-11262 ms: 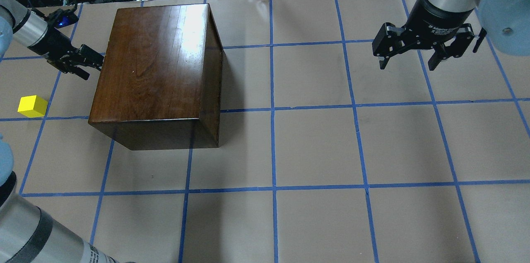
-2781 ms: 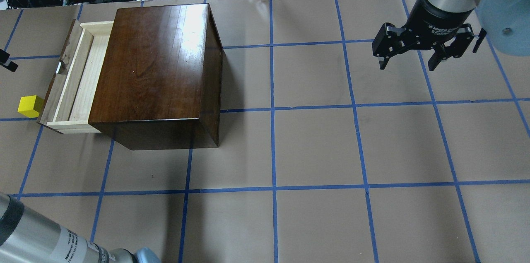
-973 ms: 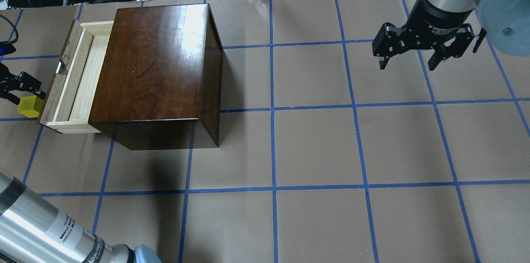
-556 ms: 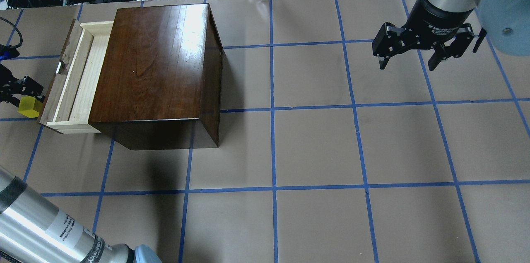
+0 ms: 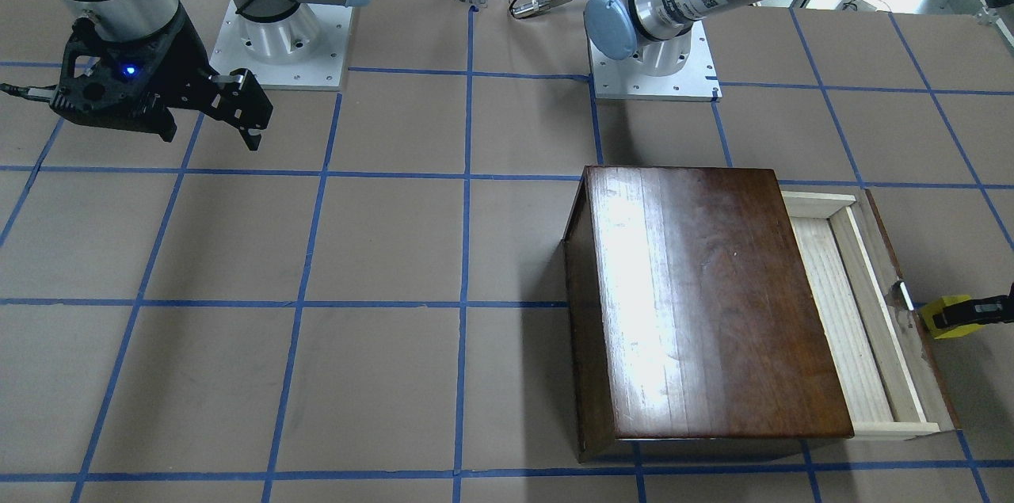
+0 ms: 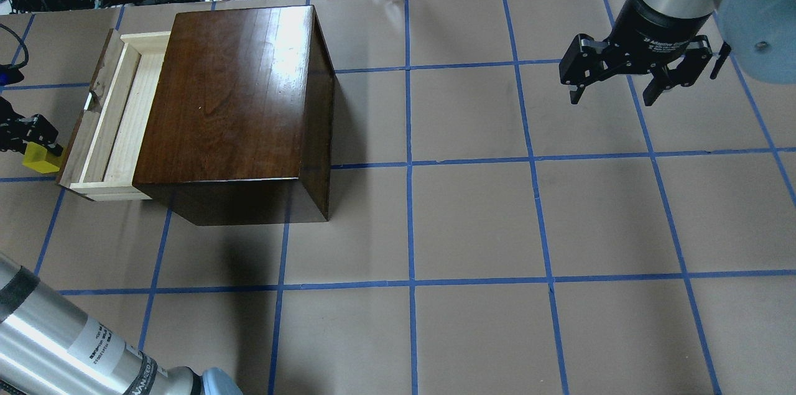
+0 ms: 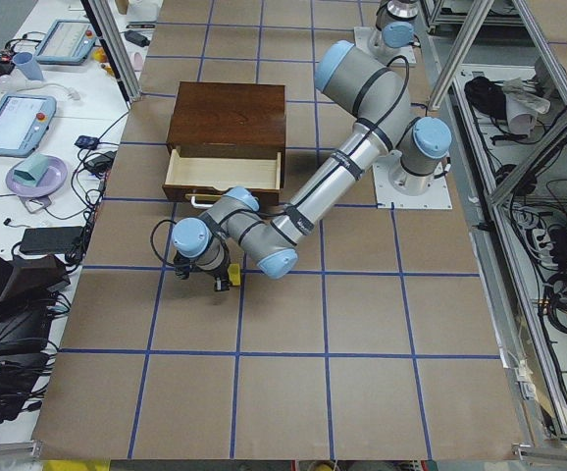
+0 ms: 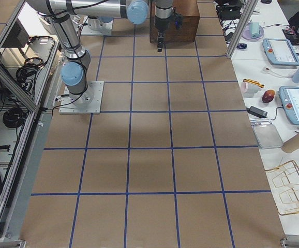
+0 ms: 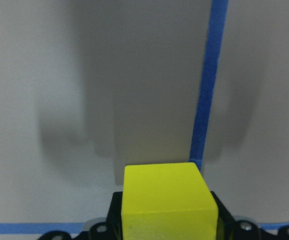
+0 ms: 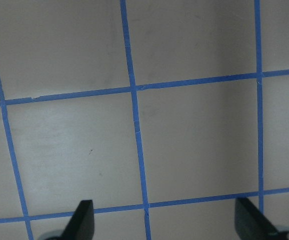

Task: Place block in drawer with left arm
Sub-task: 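Close the left gripper on the yellow cube and lift it, then carry the yellow cube over the open drawer and lower it inside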

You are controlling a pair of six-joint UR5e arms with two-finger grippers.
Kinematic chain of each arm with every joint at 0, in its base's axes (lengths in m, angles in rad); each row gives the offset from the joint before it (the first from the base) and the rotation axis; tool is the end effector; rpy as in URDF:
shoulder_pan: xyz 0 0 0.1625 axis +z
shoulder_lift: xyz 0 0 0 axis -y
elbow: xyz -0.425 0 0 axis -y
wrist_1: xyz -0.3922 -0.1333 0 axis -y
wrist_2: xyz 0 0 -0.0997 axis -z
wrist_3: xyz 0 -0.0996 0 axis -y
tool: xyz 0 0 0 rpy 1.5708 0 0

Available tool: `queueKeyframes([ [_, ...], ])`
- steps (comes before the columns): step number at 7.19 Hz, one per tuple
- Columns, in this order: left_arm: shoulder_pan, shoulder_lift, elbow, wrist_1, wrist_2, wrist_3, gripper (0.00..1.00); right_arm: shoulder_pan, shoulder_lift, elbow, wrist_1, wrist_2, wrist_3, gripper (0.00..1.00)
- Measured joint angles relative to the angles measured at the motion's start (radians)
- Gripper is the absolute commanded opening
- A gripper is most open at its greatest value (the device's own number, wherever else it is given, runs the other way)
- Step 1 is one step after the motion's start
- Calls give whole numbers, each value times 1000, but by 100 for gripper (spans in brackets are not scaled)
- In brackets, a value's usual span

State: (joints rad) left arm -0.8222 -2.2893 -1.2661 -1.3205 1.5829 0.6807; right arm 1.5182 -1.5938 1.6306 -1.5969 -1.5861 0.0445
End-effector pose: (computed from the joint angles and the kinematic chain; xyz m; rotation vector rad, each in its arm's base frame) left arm 0.3940 -0.6182 0.2102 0.1016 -3.0354 -0.2000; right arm 0.1063 -0.4871 0.4723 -0.1516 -3.1226 -0.0168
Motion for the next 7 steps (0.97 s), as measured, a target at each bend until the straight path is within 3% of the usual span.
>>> queueKeyframes([
  [4, -21, 168, 8, -54, -10, 35, 0, 0, 0, 0, 0, 0, 0, 100],
  [7, -132, 305, 38, -139, -11, -39, 0, 0, 0, 0, 0, 0, 0, 100],
])
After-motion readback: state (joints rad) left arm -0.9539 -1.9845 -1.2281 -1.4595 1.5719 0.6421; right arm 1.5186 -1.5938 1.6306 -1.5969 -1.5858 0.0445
